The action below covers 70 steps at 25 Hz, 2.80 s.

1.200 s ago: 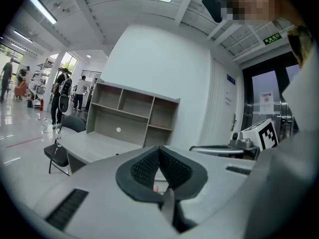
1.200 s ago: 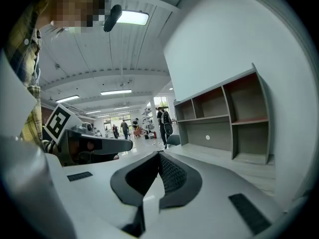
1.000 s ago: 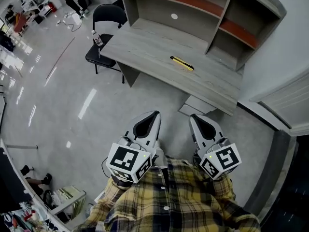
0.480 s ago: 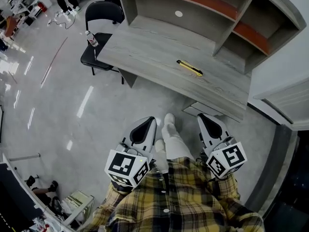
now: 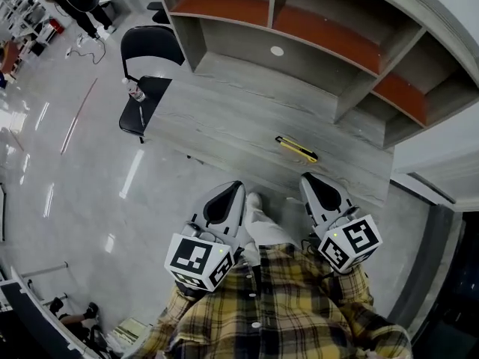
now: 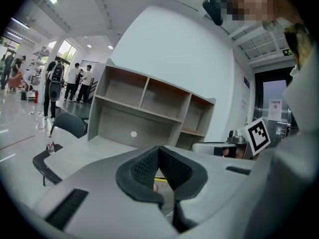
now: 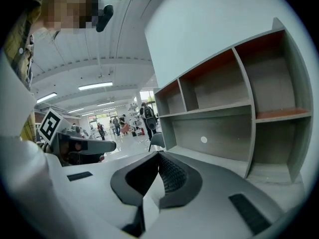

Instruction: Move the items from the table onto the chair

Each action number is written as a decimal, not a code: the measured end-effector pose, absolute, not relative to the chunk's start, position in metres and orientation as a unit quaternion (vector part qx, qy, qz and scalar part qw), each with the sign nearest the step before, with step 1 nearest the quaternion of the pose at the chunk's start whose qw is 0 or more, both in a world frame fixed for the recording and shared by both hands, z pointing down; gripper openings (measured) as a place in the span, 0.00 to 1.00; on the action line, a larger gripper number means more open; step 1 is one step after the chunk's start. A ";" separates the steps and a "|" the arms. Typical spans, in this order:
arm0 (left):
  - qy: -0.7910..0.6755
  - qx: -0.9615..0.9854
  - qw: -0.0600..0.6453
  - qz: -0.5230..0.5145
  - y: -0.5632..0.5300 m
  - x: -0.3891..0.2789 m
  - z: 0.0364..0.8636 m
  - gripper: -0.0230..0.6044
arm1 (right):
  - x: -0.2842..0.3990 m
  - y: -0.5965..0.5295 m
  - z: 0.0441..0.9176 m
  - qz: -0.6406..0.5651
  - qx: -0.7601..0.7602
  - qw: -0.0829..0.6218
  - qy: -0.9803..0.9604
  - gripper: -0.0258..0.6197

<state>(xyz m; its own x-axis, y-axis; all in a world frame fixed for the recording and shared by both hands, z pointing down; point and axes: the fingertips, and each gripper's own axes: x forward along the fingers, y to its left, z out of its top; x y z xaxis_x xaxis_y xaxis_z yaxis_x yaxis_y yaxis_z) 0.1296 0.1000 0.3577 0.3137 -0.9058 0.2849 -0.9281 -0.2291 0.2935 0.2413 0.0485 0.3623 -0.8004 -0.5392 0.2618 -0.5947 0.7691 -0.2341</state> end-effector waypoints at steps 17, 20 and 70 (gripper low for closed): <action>-0.490 0.850 0.185 0.051 -0.061 0.136 0.334 0.04 | 0.241 -0.074 0.373 0.164 0.364 0.113 -0.910 0.07; -0.465 0.864 0.185 0.057 -0.076 0.140 0.336 0.04 | 0.244 -0.083 0.380 0.166 0.383 0.121 -0.901 0.07; -0.535 0.789 0.285 0.101 -0.038 0.105 0.401 0.04 | 0.260 -0.090 0.673 0.104 0.110 0.510 -0.847 0.32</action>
<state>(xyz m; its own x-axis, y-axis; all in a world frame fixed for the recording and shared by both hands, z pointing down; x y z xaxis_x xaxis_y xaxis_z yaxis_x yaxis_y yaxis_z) 0.1048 -0.0375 0.4013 0.4064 -0.7869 0.4644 -0.9020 -0.2646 0.3410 0.2595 -0.0903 0.6734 -0.4552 -0.0791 0.8869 -0.2919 0.9543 -0.0648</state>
